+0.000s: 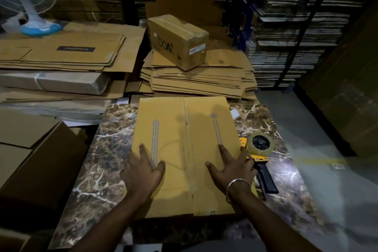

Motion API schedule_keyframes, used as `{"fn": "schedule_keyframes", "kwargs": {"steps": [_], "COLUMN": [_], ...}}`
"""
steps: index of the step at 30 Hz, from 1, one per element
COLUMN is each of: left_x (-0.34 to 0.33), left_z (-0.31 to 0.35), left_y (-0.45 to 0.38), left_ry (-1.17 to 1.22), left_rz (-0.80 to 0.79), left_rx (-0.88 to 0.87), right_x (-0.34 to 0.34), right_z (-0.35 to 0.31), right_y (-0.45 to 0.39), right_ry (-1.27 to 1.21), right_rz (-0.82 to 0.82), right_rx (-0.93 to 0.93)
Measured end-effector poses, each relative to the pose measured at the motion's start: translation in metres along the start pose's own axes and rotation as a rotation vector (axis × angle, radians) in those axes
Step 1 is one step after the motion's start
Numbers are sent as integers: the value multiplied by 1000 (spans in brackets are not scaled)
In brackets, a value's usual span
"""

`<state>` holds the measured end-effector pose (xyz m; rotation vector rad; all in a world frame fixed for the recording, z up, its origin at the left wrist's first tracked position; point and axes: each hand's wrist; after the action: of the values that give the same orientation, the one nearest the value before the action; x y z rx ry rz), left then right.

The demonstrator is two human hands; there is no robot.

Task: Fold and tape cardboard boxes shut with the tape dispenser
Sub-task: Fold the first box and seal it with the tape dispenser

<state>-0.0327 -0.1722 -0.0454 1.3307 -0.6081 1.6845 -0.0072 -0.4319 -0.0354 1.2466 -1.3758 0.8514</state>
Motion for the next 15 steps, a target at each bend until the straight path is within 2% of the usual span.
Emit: {"fn": "schedule_keyframes", "kwargs": {"steps": [5,9,11,13,15], "left_x": [-17,-27,-33,-37,-41], "left_z": [35,65,73,75,74], "left_y": [-8,-8,-8,-11,-12], "left_ry": [-152,-113,-114,-148,-180], "left_rz": [-103,-127,-139,-145,-146], "left_rx": [-287,-328,-411,-500,-546], "right_x": [0,2,5,6,1], "right_z": [0,4,9,15,28], "right_y": [0,-6,-8,-14,-28], "right_ry": [-9,-24,12,55,-20], "right_rz": [-38,-75,-98,-64,9], "right_rx": [11,26,65,103,137]}}
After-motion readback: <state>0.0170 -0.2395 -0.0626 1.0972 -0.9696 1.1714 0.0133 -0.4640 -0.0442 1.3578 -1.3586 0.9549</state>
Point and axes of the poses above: each hand's wrist, its own y-axis away from the middle knuckle, its own x-axis out of the back of the hand, z = x × y, and after that the axes turned 2 degrees about x, right-handed
